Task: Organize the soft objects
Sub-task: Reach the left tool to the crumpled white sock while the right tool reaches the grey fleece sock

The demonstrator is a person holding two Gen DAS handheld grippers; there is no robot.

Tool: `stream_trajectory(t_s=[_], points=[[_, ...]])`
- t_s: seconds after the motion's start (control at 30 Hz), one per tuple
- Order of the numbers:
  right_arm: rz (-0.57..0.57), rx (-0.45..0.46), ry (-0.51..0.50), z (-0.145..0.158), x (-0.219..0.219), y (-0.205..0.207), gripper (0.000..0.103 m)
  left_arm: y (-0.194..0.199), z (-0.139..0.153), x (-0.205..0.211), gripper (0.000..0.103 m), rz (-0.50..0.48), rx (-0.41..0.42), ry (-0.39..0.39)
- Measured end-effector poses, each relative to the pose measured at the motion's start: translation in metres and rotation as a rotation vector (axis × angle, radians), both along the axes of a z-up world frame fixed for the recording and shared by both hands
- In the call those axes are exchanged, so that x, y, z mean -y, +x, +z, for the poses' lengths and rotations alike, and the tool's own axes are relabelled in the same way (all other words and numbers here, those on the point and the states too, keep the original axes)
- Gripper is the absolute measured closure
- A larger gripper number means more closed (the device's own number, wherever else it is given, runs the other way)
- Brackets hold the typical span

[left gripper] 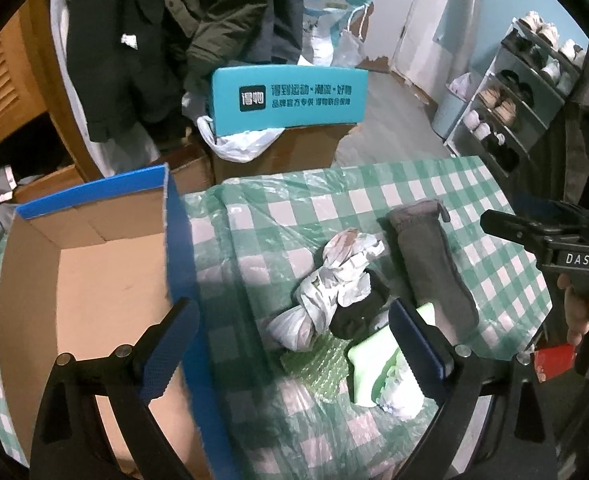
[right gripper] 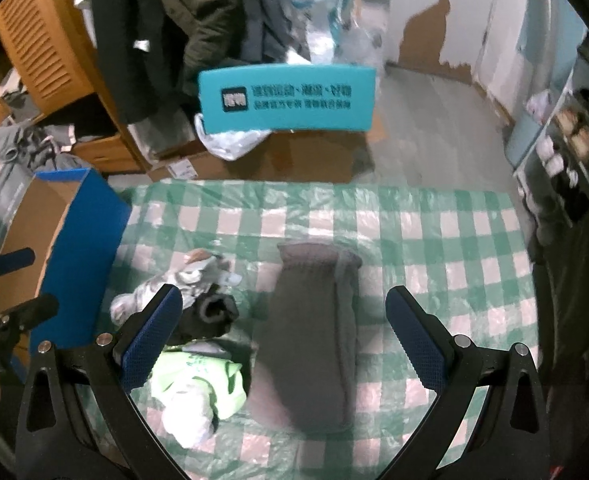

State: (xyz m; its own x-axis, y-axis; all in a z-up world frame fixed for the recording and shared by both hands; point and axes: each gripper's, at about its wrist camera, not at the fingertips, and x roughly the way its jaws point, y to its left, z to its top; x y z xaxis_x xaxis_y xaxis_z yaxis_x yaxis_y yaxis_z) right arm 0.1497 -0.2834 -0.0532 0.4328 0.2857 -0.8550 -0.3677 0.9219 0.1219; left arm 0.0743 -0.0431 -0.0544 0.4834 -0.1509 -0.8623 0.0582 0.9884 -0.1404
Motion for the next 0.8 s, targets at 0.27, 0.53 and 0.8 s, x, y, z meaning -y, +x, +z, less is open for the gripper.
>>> stream_trajectory(t_s=[0.27, 0.53, 0.8], points=[[-0.034, -0.074, -0.035, -0.032, 0.008, 0.011, 0.002, 0.022, -0.026, 0.002, 0.006, -0.010, -0.066, -0.028], [-0.041, -0.137, -0.068, -0.064, 0.006, 0.015, 0.002, 0.034, -0.043, 0.020, 0.006, -0.065, -0.109, 0.002], [-0.050, -0.184, -0.094, -0.087, 0.001, 0.021, 0.002, 0.043, -0.062, 0.028, 0.006, -0.104, -0.152, 0.012]])
